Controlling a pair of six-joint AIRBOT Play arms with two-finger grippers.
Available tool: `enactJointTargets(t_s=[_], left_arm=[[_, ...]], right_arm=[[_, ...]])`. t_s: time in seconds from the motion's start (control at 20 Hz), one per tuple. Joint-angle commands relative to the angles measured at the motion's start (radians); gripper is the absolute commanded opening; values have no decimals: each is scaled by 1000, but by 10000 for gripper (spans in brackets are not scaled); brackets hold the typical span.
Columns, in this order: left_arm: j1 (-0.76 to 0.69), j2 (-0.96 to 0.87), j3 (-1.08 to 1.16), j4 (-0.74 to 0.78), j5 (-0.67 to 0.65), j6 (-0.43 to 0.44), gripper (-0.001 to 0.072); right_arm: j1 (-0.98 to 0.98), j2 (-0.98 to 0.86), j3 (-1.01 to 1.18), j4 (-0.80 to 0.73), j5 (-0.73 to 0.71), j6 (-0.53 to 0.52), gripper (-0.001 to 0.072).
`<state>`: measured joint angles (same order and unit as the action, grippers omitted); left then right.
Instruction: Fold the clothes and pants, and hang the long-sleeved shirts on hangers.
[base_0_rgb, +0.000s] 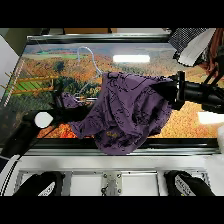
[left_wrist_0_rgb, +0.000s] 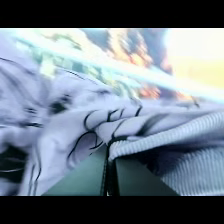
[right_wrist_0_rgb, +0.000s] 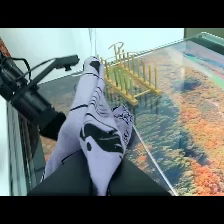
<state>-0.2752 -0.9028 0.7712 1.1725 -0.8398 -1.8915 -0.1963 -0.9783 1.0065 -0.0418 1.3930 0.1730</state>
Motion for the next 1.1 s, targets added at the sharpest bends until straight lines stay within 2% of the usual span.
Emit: enactJointTargets(t_s=[0.0,0.25,0.5,0.85,1.05], left_arm=[[115,68,0,30,-77,41,19],[79,44,58,4,-89,64,19],[-13,-97,193,15,-134,97,19],[76,-185,288,13,-176,127,19],[80,-221,304,14,-201,157,19]], right_arm=[[-8,53,1,-11,-6,69,21],[-7,99,1,10,-10,117,21],[-8,127,1,92,-81,135,21],[-8,143,1,90,-83,183,21],[-8,143,1,83,-84,216,21]])
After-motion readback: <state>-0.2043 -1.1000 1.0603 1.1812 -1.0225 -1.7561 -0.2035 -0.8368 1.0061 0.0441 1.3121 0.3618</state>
